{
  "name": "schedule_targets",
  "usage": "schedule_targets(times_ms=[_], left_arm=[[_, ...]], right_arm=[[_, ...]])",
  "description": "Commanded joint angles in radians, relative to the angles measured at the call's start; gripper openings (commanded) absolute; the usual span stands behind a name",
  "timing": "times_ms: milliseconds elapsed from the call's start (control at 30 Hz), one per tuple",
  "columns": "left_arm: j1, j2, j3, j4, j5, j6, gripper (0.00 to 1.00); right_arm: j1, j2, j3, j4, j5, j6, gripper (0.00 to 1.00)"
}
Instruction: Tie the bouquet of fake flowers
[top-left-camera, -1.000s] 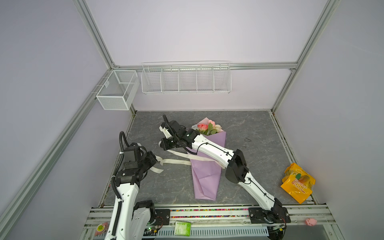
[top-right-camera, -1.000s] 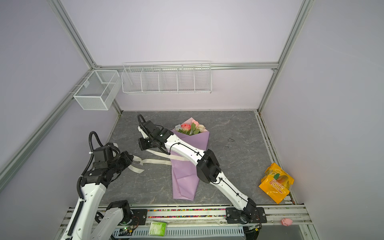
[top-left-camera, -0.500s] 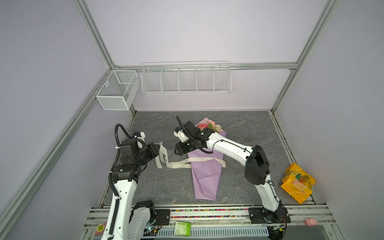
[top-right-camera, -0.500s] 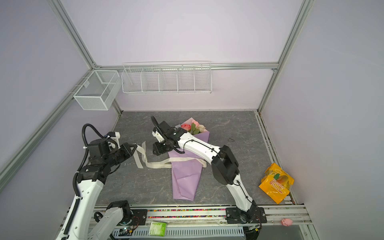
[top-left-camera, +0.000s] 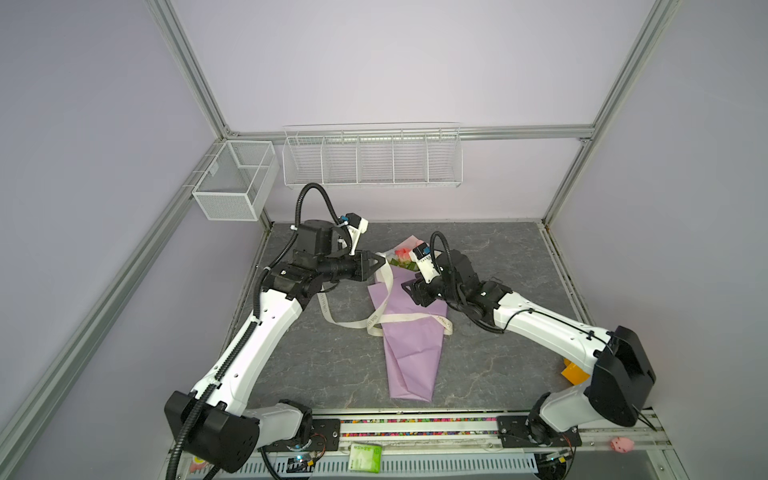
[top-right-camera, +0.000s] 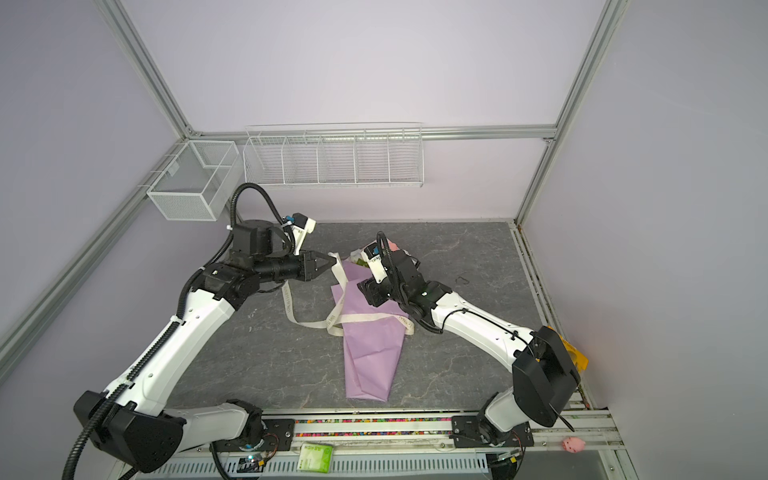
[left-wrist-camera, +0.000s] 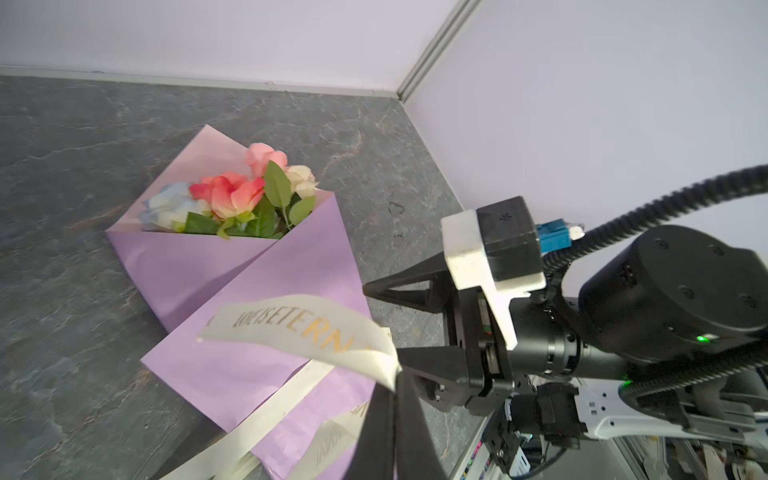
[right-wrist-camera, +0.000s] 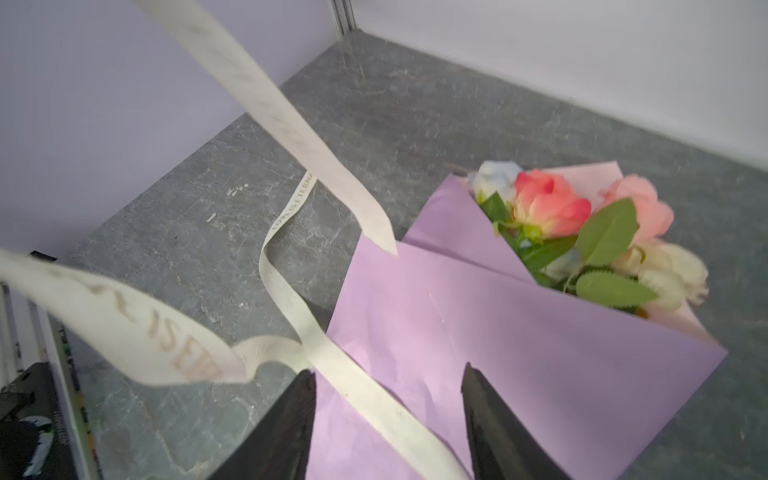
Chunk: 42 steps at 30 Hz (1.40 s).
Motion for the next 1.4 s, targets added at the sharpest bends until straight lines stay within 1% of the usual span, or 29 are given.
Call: schedule_targets(times_ms=[0,67,100,167,267,400,533,633,667,700,767,800,833,867,900,933,967,1000,1033,1100,1167,1267,1300,1367], left_arm=[[-0.007,0.037,0.036,-0.064,0.057,0.059,0.0],[-0.01,0.048,0.042,-0.068,0.071,0.062,0.0],[-0.01,0.052,0.043,-0.071,0.091,0.066,0.0],[-0.012,0.062,0.047,-0.082,0.125,0.073,0.0],[-0.014,0.076,0.061,-0.129,0.149,0.101,0.0],[-0.015,0.093,0.068,-0.164,0.183,0.125,0.0],[-0.017,0.11,0.076,-0.176,0.21,0.133,0.0],[-0.016,0.116,0.081,-0.193,0.215,0.145,0.0],[-0.016,0.116,0.081,-0.196,0.21,0.146,0.0],[-0.017,0.112,0.08,-0.195,0.2,0.146,0.0],[-0.017,0.106,0.078,-0.197,0.157,0.143,0.0],[-0.017,0.1,0.072,-0.191,0.118,0.133,0.0],[-0.017,0.094,0.064,-0.182,0.081,0.125,0.0],[-0.017,0.086,0.053,-0.172,0.038,0.119,0.01],[-0.016,0.085,0.041,-0.163,-0.002,0.117,0.14],[-0.016,0.086,0.031,-0.159,-0.041,0.12,0.29],[-0.016,0.09,0.014,-0.152,-0.082,0.13,0.4],[-0.017,0.097,-0.008,-0.14,-0.116,0.143,0.46],[-0.017,0.108,-0.025,-0.135,-0.131,0.155,0.5],[-0.018,0.148,-0.056,-0.125,-0.121,0.184,0.54],[-0.038,0.196,-0.066,-0.127,-0.137,0.195,0.56],[-0.119,0.274,-0.057,-0.139,-0.257,0.233,0.59],[-0.144,0.303,-0.052,-0.141,-0.304,0.243,0.6],[-0.188,0.353,-0.038,-0.152,-0.356,0.262,0.61]], right_arm=[[0.001,-0.024,-0.085,0.234,-0.031,-0.152,0.6],[0.002,-0.035,-0.139,0.349,-0.064,-0.19,0.62],[0.001,-0.03,-0.154,0.38,-0.099,-0.224,0.62],[0.002,-0.005,-0.144,0.383,-0.13,-0.278,0.62],[-0.001,0.034,-0.122,0.404,-0.126,-0.318,0.62],[-0.002,0.071,-0.092,0.442,-0.214,-0.378,0.62],[-0.001,0.117,-0.04,0.425,-0.315,-0.384,0.62],[-0.002,0.141,-0.019,0.445,-0.36,-0.356,0.6],[-0.002,0.143,-0.011,0.437,-0.365,-0.353,0.53],[-0.002,0.146,-0.006,0.437,-0.333,-0.335,0.4],[-0.008,0.139,-0.01,0.424,-0.268,-0.31,0.17],[-0.015,0.132,-0.013,0.401,-0.219,-0.294,0.1],[-0.019,0.123,-0.013,0.373,-0.184,-0.275,0.07],[-0.029,0.112,-0.011,0.323,-0.152,-0.248,0.07],[-0.043,0.103,-0.005,0.266,-0.112,-0.207,0.07],[-0.058,0.098,0.007,0.203,-0.077,-0.174,0.07],[-0.075,0.101,0.033,0.118,-0.023,-0.133,0.07],[-0.092,0.11,0.073,0.0,0.032,-0.095,0.07],[-0.115,0.122,0.111,-0.096,0.05,-0.065,0.07],[-0.173,0.157,0.166,-0.245,0.024,-0.009,0.07],[-0.226,0.187,0.191,-0.323,-0.024,0.062,0.07],[-0.299,0.223,0.21,-0.396,-0.104,0.147,0.07],[-0.319,0.233,0.213,-0.41,-0.139,0.161,0.07],[-0.335,0.252,0.224,-0.431,-0.171,0.174,0.07]])
